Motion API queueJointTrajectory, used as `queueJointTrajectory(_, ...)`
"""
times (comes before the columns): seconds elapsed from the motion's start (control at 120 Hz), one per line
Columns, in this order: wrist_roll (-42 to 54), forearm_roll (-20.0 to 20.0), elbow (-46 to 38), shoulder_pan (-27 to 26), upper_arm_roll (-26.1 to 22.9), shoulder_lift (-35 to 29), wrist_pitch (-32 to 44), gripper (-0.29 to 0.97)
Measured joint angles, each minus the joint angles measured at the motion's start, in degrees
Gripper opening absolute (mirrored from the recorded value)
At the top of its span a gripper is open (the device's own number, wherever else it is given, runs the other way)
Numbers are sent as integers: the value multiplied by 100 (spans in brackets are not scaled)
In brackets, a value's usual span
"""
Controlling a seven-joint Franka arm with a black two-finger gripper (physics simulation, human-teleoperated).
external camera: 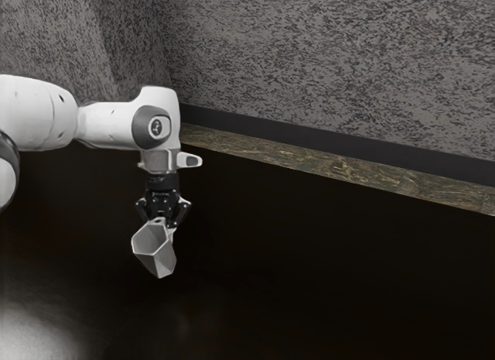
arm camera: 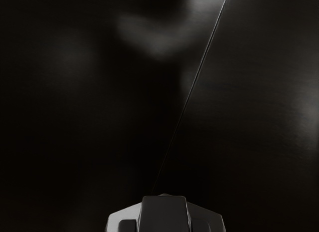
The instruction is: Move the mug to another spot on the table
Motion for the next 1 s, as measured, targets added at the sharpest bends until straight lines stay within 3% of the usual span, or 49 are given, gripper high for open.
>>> queueJointTrajectory(0.15,-316,2,140,-25,-33,277,-30,-1)
queueJointTrajectory(0.333,-579,-30,149,-23,-94,341,-37,35)
queueJointTrajectory(0.508,-765,-67,93,-36,-105,184,40,54)
queueJointTrajectory(0.875,-1019,-57,-622,-267,-133,-1328,834,65)
queueJointTrajectory(1.0,-1054,242,-478,-288,-156,-1655,1014,67)
